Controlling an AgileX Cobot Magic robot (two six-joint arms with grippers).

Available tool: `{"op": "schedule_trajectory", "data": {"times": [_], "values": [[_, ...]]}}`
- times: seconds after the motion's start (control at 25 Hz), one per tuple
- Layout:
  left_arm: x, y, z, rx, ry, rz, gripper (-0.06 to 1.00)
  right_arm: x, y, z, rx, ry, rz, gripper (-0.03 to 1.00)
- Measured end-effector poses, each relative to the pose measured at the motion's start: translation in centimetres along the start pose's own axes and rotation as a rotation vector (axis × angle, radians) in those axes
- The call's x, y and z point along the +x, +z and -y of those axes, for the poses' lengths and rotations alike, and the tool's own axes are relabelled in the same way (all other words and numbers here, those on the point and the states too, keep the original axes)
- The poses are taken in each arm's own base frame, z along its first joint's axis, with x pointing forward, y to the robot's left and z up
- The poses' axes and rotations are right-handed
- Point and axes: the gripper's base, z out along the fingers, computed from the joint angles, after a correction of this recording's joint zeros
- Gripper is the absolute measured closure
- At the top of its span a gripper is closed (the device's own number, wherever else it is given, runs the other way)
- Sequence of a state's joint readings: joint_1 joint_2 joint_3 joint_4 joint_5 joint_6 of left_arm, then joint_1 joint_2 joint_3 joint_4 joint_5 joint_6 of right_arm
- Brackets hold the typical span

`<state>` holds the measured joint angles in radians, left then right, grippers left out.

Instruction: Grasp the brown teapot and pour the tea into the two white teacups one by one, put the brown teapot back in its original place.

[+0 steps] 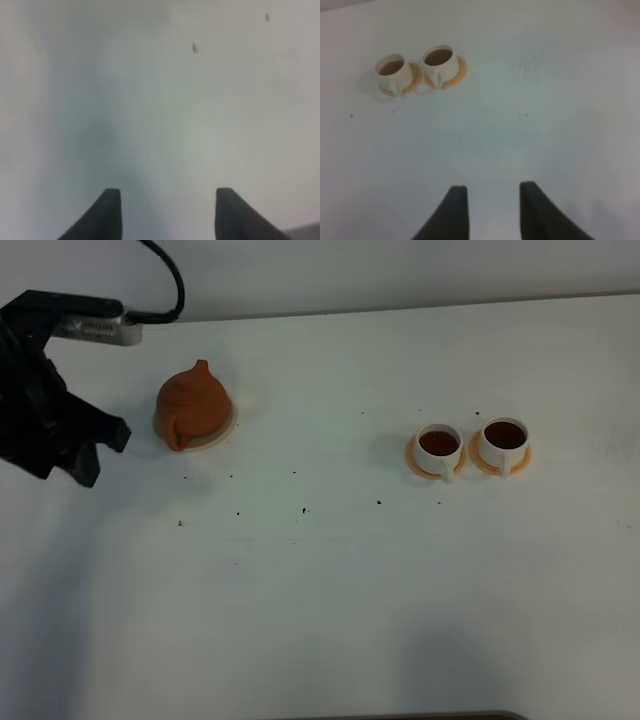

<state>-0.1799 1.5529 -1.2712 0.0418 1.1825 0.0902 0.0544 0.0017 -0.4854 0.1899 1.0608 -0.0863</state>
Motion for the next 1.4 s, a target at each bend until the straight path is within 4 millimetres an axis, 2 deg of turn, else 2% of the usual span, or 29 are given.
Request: {"op": "schedule_trajectory", "data": {"times": [0.2,0.4,0.64,0.88,1.4], "values": [[6.3,-0.4,0.6,0.002,-0.017,-0.008,0.52,0.0,0.0,0.0,0.000,0.000,0.000,0.73],[12.5,0.4,1.3,0.001,-0.038,-0.006,0.52,0.0,0.0,0.0,0.000,0.000,0.000,0.73],[17.8,1.8,1.9,-0.003,-0.066,0.068,0.52,0.0,0.0,0.0,0.000,0.000,0.000,0.73],[20.6,2.6,2.2,-0.006,-0.120,0.192,0.52,0.0,0.0,0.0,0.000,0.000,0.000,0.73],[23.5,0.8,2.5,-0.016,-0.133,0.437,0.52,0.0,0.0,0.0,0.000,0.000,0.000,0.73]]}}
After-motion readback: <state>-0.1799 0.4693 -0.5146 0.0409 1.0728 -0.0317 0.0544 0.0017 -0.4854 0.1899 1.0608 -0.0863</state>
